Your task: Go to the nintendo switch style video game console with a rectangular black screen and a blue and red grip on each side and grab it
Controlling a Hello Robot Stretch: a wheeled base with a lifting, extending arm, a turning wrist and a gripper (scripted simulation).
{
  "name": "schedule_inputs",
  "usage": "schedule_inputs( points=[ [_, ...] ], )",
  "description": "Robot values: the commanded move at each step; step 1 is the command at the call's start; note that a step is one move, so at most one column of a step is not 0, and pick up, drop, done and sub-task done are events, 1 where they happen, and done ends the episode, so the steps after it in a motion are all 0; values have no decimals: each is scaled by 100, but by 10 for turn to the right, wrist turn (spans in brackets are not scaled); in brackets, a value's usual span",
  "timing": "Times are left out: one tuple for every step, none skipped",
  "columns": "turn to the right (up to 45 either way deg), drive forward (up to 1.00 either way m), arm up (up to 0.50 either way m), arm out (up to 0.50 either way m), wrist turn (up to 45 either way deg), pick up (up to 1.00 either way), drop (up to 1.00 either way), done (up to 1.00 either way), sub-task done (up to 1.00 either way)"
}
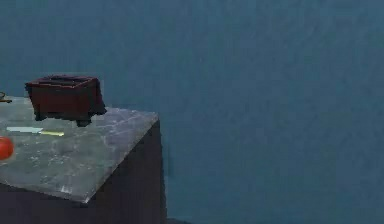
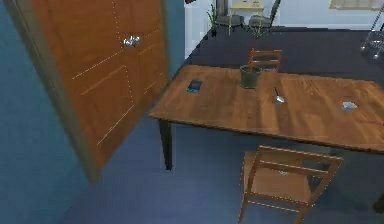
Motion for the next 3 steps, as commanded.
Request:
schedule_inputs(
  points=[
    [450,0,0,0,0,0,0,0,0],
    [360,0,0,0,0,0,0,0,0],
    [0,55,0,0,0,0,0,0,0]
  ],
)
